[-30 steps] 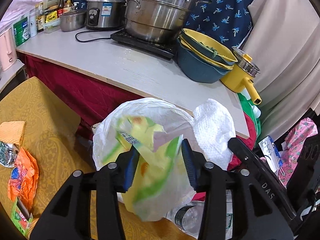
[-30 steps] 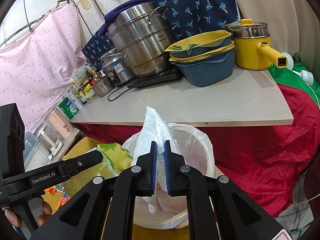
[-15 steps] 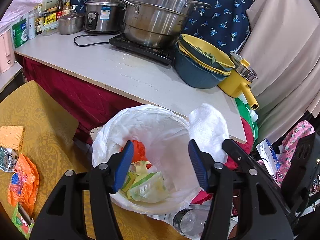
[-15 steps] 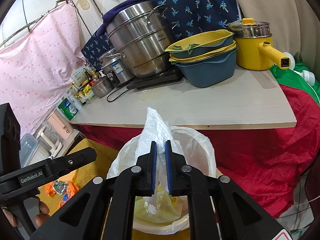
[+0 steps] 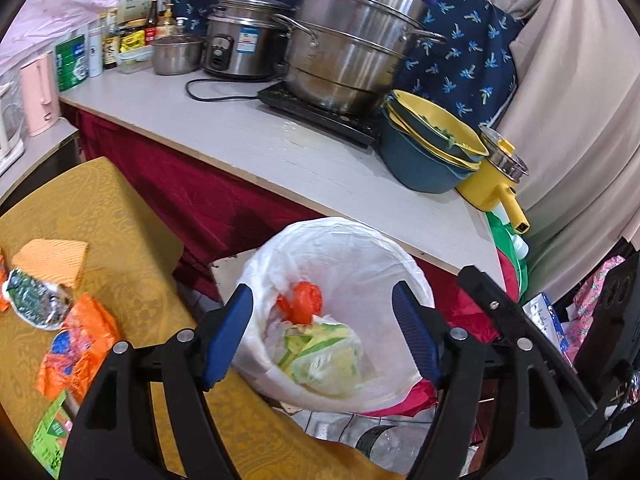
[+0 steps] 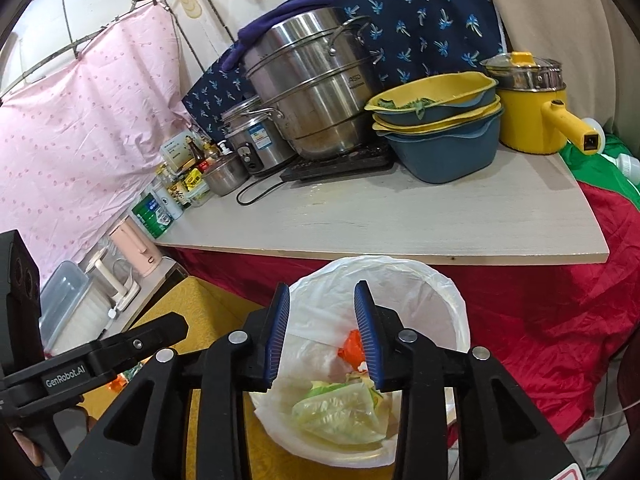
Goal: Collect trash
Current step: 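Open the left tool to drop the snack bag while the right tool drops the towel, then grasp the orange printed bag with the left tool while the right tool grasps the orange plastic bag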
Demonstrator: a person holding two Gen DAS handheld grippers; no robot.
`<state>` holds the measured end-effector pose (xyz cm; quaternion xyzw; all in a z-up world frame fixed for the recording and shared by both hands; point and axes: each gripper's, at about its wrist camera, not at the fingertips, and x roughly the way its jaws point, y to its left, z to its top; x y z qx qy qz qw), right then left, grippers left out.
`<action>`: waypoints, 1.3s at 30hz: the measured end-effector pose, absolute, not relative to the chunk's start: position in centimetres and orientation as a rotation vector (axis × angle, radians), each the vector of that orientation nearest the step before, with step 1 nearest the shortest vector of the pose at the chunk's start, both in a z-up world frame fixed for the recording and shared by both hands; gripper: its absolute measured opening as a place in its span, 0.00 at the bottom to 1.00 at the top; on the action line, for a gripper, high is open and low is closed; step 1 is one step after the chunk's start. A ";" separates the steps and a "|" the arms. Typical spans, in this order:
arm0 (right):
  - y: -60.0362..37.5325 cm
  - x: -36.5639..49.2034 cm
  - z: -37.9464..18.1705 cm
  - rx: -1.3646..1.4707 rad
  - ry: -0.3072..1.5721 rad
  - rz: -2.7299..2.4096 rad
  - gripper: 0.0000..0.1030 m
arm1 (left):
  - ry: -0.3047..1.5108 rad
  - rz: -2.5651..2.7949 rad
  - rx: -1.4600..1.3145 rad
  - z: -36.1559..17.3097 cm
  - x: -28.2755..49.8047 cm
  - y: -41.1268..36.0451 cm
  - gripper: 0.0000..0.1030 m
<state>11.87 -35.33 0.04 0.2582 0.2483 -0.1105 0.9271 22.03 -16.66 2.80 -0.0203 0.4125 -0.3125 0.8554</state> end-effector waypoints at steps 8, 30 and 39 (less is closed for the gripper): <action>-31.6 11.9 1.6 0.495 0.503 -0.184 0.42 | 0.839 -0.592 -0.063 3.2 21.0 -11.1 0.71; -16.6 16.0 0.1 0.428 0.636 0.027 0.48 | 0.845 -0.261 -0.199 0.8 21.3 9.8 0.77; -11.6 20.4 -3.7 0.420 0.754 0.091 0.48 | 0.886 -0.126 -0.282 -2.0 24.3 17.3 0.78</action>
